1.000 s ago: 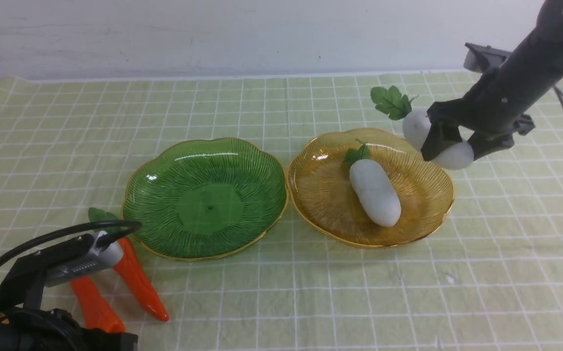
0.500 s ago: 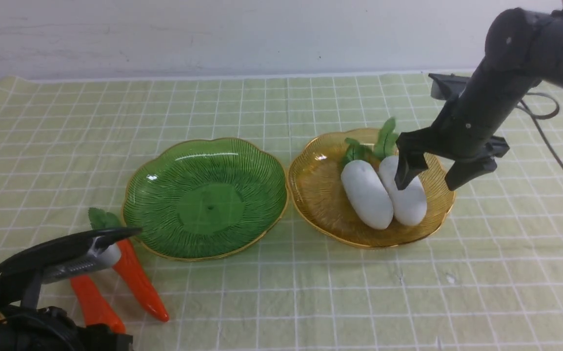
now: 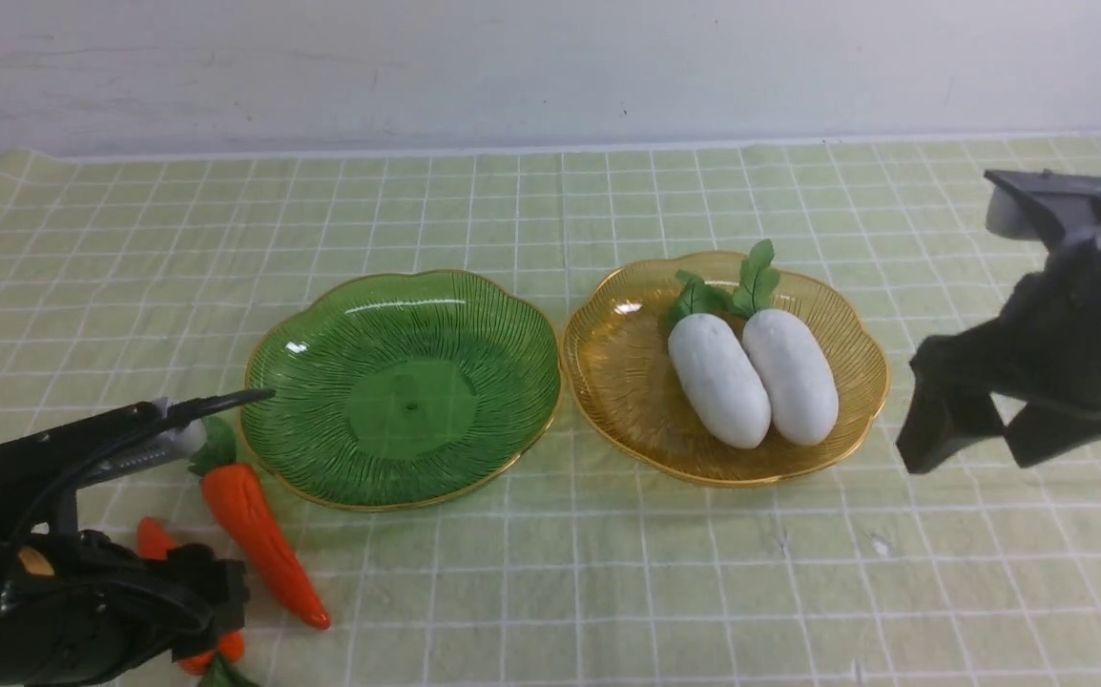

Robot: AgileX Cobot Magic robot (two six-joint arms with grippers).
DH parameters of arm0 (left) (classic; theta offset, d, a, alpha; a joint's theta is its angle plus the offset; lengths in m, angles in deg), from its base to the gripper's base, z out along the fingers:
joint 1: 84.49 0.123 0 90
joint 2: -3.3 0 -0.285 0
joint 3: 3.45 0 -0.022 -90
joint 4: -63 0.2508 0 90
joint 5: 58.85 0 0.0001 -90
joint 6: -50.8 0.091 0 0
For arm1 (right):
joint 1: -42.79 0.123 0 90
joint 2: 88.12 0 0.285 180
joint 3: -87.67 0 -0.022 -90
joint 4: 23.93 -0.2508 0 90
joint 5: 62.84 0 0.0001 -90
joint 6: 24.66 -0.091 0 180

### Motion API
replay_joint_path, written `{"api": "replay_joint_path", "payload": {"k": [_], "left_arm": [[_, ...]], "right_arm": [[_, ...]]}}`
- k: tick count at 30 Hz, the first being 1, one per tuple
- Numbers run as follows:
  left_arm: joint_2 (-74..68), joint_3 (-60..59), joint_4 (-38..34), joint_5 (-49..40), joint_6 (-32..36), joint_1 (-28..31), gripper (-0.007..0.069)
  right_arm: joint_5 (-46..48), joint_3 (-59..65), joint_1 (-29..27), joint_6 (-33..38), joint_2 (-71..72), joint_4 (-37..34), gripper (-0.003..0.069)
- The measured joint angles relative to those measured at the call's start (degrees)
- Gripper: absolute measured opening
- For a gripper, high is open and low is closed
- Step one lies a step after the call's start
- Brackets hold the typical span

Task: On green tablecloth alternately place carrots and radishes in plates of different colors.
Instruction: 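Place the white radish on the plate, then pick up the carrot and put it on the nearest plate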

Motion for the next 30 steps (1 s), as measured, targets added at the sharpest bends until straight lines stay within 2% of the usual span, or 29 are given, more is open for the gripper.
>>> {"api": "replay_joint_path", "payload": {"k": [3, 6, 10, 13, 14, 15, 17, 20, 22, 26, 30], "left_arm": [[-5.8, 0.0, 5.1, 4.3, -7.0, 0.0, 0.0476], [-9.3, 0.0, 5.8, 6.0, -9.3, 0.0, 0.0476], [-12.9, 0.2, 6.2, 7.7, -9.9, 0.0, 0.0475], [-13.9, 0.7, 6.4, 6.8, -9.9, 0.0, 0.0436], [-13.9, 1.0, 6.7, 5.7, -9.9, 0.0, 0.0412], [-13.0, 1.7, 8.4, 1.8, -9.8, 0.0, 0.0351], [-11.2, 2.9, 11.2, -2.6, -9.8, 0.0, 0.0344], [-5.9, 8.0, 18.3, -13.9, -9.9, 0.0, 0.0345], [-3.7, 11.0, 20.2, -18.4, -9.9, 0.0, 0.0345], [-1.4, 17.2, 20.5, -22.7, -9.8, 0.0, 0.0345], [-3.4, 23.5, 15.3, -22.8, -5.8, 0.0, 0.0345]], "right_arm": [[0.2, 4.8, 0.0, 1.6, 3.7, 0.0, 0.0536], [0.2, 6.6, 0.0, 2.4, 4.5, 0.0, 0.0522], [0.1, 7.7, 0.0, 2.7, 4.5, 0.0, 0.0517], [0.0, 7.9, 0.0, 2.8, 4.5, 0.0, 0.0516], [0.0, 7.9, 0.0, 2.8, 4.5, 0.0, 0.0516], [0.0, 7.9, 0.0, 2.8, 4.5, 0.0, 0.0516], [0.0, 7.9, 0.0, 2.8, 4.5, 0.0, 0.0516], [0.0, 7.9, 0.0, 2.8, 4.5, 0.0, 0.0516], [0.0, 7.9, 0.0, 2.8, 4.5, 0.0, 0.0516], [0.0, 7.9, 0.0, 2.8, 4.5, 0.0, 0.0516], [0.0, 7.9, 0.0, 2.8, 4.5, -0.1, 0.0516]]}}
